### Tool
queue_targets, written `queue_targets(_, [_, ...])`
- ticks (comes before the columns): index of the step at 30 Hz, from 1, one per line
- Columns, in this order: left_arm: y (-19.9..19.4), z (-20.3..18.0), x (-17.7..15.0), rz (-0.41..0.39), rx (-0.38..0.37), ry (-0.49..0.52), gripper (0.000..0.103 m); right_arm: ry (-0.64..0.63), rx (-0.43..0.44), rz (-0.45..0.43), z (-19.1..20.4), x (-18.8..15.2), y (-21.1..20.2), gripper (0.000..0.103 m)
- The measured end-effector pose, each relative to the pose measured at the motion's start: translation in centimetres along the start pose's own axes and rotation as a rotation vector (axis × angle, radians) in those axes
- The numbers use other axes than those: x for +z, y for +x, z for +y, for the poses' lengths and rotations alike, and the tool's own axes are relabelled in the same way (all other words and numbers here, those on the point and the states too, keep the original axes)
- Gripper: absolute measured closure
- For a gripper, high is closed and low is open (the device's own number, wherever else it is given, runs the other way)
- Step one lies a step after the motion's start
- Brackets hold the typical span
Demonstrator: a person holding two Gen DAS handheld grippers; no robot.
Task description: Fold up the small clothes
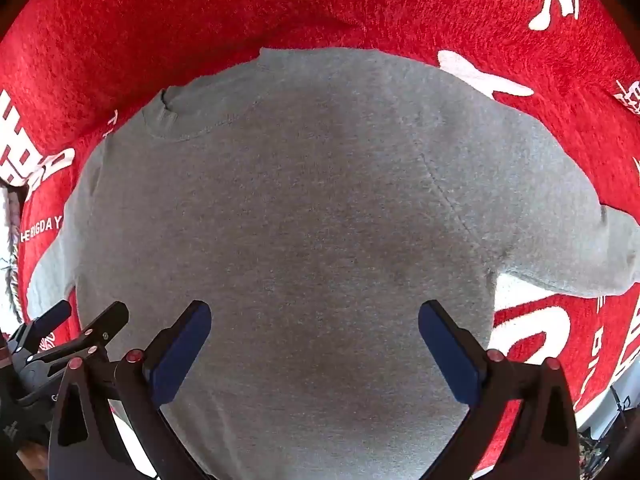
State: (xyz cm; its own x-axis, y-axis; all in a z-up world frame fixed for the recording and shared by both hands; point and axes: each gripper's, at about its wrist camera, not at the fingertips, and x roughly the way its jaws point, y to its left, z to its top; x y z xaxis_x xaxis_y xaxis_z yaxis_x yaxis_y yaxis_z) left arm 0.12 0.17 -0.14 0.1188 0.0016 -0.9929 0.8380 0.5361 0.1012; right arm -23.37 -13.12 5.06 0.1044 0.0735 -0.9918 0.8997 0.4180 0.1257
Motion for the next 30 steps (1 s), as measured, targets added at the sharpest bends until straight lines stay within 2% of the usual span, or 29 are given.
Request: queue_targets(30, [0.8,1.0,-0.2,0.025,0.011,-0.009,0.0,-0.006,-0.009,0.002,0.2,-0.8,1.0,0.0])
